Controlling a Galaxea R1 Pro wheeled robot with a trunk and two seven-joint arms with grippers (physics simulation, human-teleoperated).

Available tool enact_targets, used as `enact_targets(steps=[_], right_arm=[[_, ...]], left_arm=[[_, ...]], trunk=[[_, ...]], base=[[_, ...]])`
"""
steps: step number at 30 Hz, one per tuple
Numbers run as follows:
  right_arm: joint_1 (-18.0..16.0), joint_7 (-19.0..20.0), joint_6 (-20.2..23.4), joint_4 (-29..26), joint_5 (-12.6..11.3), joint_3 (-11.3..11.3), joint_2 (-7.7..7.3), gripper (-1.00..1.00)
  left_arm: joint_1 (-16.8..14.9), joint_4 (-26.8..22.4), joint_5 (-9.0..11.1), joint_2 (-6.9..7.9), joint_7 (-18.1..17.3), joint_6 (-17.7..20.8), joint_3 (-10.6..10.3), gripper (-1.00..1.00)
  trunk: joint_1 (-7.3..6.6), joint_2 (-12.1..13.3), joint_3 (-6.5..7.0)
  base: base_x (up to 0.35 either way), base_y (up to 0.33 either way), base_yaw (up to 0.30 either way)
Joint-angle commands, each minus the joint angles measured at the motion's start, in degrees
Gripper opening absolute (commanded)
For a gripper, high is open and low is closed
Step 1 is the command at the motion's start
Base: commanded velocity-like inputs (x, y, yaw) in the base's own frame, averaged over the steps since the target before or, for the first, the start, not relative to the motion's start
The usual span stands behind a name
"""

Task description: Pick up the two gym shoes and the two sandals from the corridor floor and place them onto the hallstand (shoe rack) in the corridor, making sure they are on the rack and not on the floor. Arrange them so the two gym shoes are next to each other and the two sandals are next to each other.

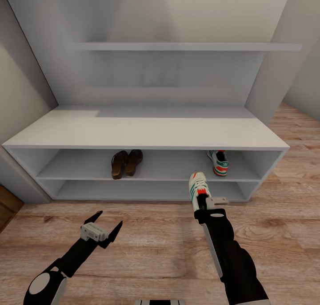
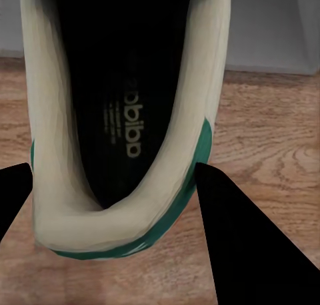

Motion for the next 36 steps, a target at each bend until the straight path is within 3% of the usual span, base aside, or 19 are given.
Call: enact_targets(steps=[1,8,11,36], right_arm=[[0.0,-0.1,0.0,0.0,-0.1,0.0,0.0,-1.0],[0.0,-0.1,0.0,0.0,-0.1,0.0,0.0,-1.0],[0.0,-0.1,0.0,0.0,-0.1,0.0,0.0,-1.0],[0.0,0.0,-0.1,0.3,-0.2,0.0,0.0,-1.0]], left_arm=[[0.0,-0.1,-0.4,0.0,-0.1,0.0,-0.8,1.0],[-0.1,-0.4,-2.0,0.06,-0.2,0.0,-4.8,1.0],[-0.2,-0.5,-2.2,0.09,-0.2,0.0,-5.4,1.0],[0.0,-0.5,-2.6,0.21,-0.2,0.2,-6.0,1.0]], trunk=[[0.0,0.0,0.0],[0.0,0.0,0.0],[0.0,0.0,0.0],[0.0,0.0,0.0]], base=[[0.0,0.0,0.0],[0.0,0.0,0.0],[0.0,0.0,0.0],[0.0,0.0,0.0]])
